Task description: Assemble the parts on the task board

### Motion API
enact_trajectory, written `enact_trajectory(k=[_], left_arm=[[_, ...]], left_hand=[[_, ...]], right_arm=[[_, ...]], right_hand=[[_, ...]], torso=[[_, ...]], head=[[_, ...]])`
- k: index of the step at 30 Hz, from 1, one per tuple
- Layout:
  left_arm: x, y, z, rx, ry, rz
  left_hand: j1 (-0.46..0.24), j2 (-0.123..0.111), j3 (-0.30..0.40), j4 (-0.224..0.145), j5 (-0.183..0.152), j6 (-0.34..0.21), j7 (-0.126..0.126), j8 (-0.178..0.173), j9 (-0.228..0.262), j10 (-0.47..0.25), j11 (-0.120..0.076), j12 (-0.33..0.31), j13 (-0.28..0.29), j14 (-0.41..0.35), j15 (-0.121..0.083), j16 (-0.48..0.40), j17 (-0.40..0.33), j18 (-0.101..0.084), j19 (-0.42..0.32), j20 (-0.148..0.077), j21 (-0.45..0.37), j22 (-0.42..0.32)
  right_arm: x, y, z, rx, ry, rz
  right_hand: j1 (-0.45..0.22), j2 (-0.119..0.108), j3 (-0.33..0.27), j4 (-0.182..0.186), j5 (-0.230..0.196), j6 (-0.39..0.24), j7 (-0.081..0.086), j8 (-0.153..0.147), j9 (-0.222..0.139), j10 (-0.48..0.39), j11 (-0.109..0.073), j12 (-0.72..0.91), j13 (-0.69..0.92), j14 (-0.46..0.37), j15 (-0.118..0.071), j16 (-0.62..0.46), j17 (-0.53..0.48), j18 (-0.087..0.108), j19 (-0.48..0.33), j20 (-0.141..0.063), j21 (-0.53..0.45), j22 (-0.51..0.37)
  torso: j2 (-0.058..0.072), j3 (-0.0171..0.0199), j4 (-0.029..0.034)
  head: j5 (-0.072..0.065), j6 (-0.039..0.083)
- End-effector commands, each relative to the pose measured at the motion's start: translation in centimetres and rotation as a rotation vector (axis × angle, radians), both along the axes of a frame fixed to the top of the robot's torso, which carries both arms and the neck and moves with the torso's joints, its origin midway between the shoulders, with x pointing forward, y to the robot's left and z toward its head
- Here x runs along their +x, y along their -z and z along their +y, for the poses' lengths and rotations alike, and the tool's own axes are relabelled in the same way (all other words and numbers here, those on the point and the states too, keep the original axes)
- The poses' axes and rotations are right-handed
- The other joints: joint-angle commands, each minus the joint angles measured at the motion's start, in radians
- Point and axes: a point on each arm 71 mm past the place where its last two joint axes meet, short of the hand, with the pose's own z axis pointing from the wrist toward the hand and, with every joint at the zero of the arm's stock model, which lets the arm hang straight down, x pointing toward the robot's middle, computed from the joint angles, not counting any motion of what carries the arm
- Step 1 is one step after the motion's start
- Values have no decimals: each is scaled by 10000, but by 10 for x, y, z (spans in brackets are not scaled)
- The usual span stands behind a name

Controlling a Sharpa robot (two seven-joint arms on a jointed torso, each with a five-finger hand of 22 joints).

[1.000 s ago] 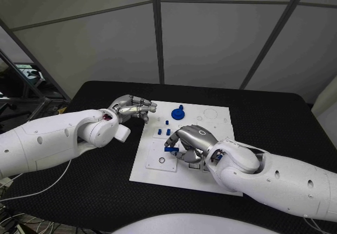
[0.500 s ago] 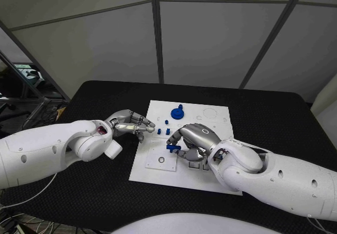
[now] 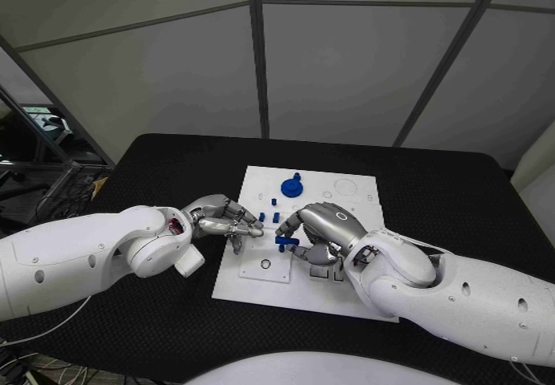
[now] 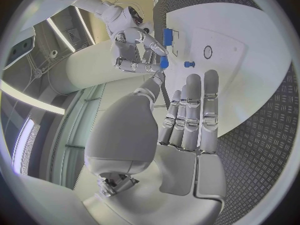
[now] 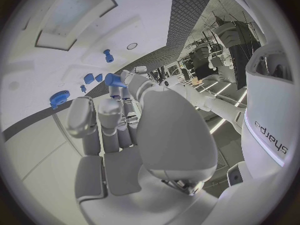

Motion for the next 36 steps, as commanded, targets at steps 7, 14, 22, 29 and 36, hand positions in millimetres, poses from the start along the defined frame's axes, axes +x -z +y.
enact_trajectory(k=[7, 14, 22, 29, 36], left_arm=[[-4, 1, -11, 272, 236, 83], [-5, 0, -16, -3, 110, 67], [-5, -1, -20, -354, 103, 159], [-6, -1, -24, -495, 195, 242], [-5, 0, -26, -512, 213, 285]], left_hand=[[90, 130, -334, 71, 39, -219, 50, 123, -42, -287, 41, 119, -1, -12, 132, 59, -69, 49, 119, 26, -118, -96], [191, 173, -488, 94, 46, -327, 62, 152, -58, -436, 62, 88, -54, -27, 148, 56, -119, 53, 146, 44, -172, -150], [249, 195, -536, 88, 49, -328, 51, 188, -54, -407, 52, 92, -70, -24, 142, 50, -142, 58, 162, 44, -191, -170], [281, 229, -594, 100, 49, -293, 31, 243, -47, -343, 35, 97, -89, -19, 132, 44, -169, 62, 178, 41, -212, -193], [214, 255, -773, 194, 31, -279, 30, 313, -49, -268, 29, 85, -130, 6, 128, 50, -213, 61, 213, 37, -251, -237]], right_arm=[[-1, -5, 0, 393, 162, -193], [0, -5, -1, 399, 214, -181], [1, -4, 0, 370, 261, -150], [1, -4, 0, 377, 269, -153], [2, -4, 1, 385, 263, -153]], right_hand=[[-105, -13, 78, 0, 47, -21, -3, -1, -13, 469, -418, -78, 8, 95, -6, 67, 31, -182, 81, -23, 64, 19], [-108, -12, 86, -3, 55, -13, -5, 3, -11, 470, -420, -95, 6, 100, -5, 78, 50, -186, 96, -22, 77, 36], [-108, -12, 86, -3, 55, -13, -5, 3, -11, 470, -420, -95, 6, 100, -5, 78, 50, -186, 96, -22, 77, 36], [-115, -13, 99, -7, 64, -5, -7, 5, -10, 474, -419, -118, 4, 103, -5, 83, 56, -185, 96, -21, 77, 33], [-115, -13, 100, -8, 65, -4, -7, 5, -10, 474, -419, -121, 4, 103, -5, 84, 57, -185, 96, -21, 77, 33]], torso=[[6, -5, -1], [-3, -5, 6], [-4, -5, 5], [2, 0, -4], [3, 1, 7]], head=[[-5, -14], [-25, -17], [-24, -17], [-26, -1], [-42, -1]])
